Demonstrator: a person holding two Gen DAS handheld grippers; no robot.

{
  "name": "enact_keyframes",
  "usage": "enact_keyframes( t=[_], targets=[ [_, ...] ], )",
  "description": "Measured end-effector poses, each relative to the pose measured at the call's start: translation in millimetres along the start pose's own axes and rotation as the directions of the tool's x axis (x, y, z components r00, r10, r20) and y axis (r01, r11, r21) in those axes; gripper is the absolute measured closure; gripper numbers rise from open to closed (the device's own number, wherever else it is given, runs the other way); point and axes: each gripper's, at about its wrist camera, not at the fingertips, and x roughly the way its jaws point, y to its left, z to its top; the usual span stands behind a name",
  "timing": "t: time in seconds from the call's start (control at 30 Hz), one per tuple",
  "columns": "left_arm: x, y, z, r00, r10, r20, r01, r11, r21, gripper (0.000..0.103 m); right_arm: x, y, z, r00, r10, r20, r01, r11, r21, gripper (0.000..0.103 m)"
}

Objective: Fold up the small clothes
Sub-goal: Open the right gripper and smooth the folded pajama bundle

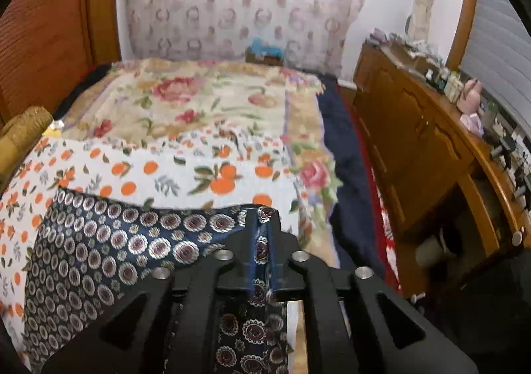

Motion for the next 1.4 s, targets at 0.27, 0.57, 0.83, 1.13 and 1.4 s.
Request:
enact_keyframes(
  t=[0.27,0.57,0.83,1.13,1.4],
  targets=[
    [-1,0,0,1.000,0.004,0.003,-0.004,1.000,-0.006,0.055,-48,14,-37,0.999,0.009,0.050,-0.006,0.999,-0.049,0.063],
    [0,-6,-4,1.000,0.010,-0.003,-0.010,1.000,0.007,0.055,-104,61,-117,0.986,0.138,0.090,-0.130,0.988,-0.086,0.051],
    [7,-20,-10,1.000,0.001,-0.027,0.000,1.000,0.030,0.055,-122,94,-167,0.978,0.203,0.055,-0.195,0.973,-0.120,0.051],
    [17,-35,-16,0.998,0.003,-0.061,0.002,0.998,0.066,0.055,-112,93,-192,0.996,0.093,0.010,-0.091,0.986,-0.138,0.051],
    [19,-40,-17,0.998,-0.002,-0.066,0.007,0.997,0.074,0.055,-124,53,-215,0.997,-0.073,-0.008,0.072,0.994,-0.082,0.051]
  ],
)
